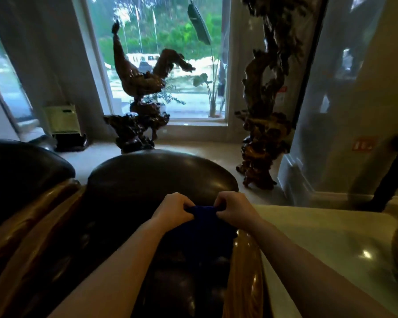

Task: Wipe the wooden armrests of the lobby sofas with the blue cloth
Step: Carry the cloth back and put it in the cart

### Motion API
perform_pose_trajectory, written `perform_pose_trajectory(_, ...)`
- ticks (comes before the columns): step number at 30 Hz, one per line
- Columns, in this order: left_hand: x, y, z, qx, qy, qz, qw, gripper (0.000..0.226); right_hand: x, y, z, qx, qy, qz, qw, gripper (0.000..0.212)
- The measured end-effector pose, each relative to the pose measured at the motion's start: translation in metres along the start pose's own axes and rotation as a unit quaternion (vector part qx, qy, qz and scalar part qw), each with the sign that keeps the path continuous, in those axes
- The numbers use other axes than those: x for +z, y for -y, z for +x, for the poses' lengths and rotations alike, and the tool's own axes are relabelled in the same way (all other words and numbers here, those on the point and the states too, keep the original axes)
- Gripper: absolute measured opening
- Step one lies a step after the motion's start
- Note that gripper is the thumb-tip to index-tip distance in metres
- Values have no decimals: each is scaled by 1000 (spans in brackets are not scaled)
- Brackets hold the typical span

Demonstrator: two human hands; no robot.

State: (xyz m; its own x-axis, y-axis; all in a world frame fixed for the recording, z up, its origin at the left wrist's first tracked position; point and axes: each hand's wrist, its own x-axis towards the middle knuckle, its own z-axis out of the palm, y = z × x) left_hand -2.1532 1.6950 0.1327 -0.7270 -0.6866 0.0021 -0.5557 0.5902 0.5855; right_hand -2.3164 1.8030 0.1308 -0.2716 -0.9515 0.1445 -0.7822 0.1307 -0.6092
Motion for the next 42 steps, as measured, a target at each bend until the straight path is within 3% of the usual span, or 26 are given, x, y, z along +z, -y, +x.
perform_pose_trajectory(2,-42,-2,-15,7,-40,16,999,18,-13,40,15,-40,1,0,999,31)
perform_pose_trajectory(5,-97,1,-47,-1,-95,41,995,20,-17,96,35,-93,15,0,996,20)
perform_pose_trajectory(9,-163,24,-99,-42,-155,58,985,21,0,175,56,-183,33,-11,983,22)
perform_pose_trajectory(13,-210,54,-156,-87,-192,66,975,23,36,246,66,-244,44,2,969,11)
perform_pose_trajectory(28,-375,250,-415,-224,-283,80,929,18,243,550,54,-386,183,48,903,28)
perform_pose_trajectory(35,-447,347,-508,-284,-286,128,906,24,346,676,50,-432,223,75,871,11)
perform_pose_trajectory(42,-502,460,-562,-310,-332,95,886,20,447,779,83,-485,244,82,836,11)
